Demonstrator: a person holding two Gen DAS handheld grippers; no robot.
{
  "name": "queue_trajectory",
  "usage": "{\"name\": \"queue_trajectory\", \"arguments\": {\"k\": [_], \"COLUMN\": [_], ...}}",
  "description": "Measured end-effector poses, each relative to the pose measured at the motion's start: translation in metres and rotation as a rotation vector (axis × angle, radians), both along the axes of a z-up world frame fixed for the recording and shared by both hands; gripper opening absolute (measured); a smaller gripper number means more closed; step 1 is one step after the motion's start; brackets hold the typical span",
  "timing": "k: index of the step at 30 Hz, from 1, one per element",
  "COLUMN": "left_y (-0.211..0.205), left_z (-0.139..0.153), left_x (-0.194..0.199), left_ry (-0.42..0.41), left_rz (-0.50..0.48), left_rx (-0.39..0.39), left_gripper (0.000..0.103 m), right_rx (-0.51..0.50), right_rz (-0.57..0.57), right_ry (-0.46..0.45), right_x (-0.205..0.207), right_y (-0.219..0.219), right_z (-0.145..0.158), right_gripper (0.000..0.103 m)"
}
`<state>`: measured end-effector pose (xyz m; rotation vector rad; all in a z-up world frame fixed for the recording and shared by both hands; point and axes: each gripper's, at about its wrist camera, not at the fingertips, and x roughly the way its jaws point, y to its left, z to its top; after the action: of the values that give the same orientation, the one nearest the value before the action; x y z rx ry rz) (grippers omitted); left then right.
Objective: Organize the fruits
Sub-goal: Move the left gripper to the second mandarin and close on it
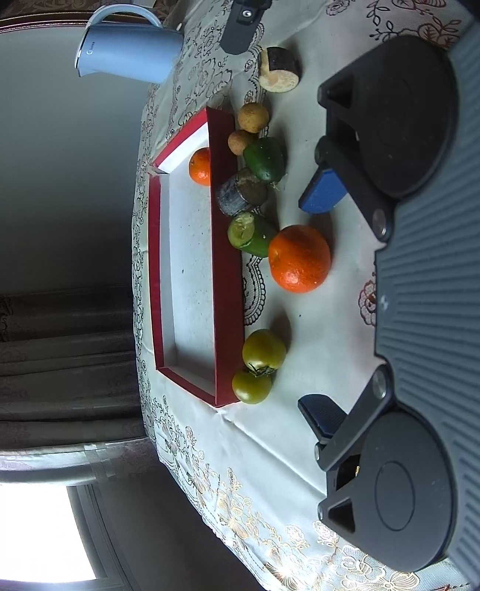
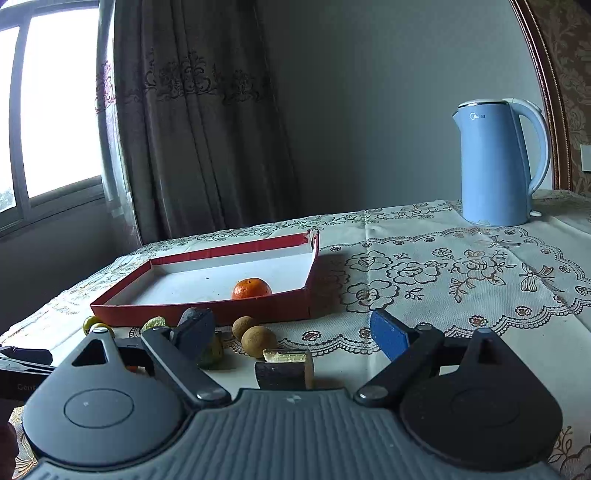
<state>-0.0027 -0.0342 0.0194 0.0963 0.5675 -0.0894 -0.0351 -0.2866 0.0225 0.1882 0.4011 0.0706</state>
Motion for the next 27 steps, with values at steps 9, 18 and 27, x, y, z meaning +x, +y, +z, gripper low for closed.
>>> {"name": "queue_trajectory", "arguments": {"k": [9, 18, 27], "left_y": [-0.001, -0.001, -0.002], "left_z": [-0.004, -0.021, -0.020], "left_x": [0.026, 0.036, 0.029], "left_ry": [0.046, 0.083, 0.059], "left_rz": [0.017, 0.003, -0.061], "left_rx": [-0.013, -0.033, -0.059], "left_gripper": [0.100, 0.092, 0.066], "right_rx": [0.020, 0.036, 0.053], "right_rz": [0.004, 0.008, 0.005], "right_ry": [0.000, 0.003, 0.009], "right_x": [0.000, 0.001, 0.002], "right_y": [-0.002, -0.004, -0.006], "right_z": [-0.001, -0.002, -0.002], "right_gripper": [0.092, 0.092, 0.092]}}
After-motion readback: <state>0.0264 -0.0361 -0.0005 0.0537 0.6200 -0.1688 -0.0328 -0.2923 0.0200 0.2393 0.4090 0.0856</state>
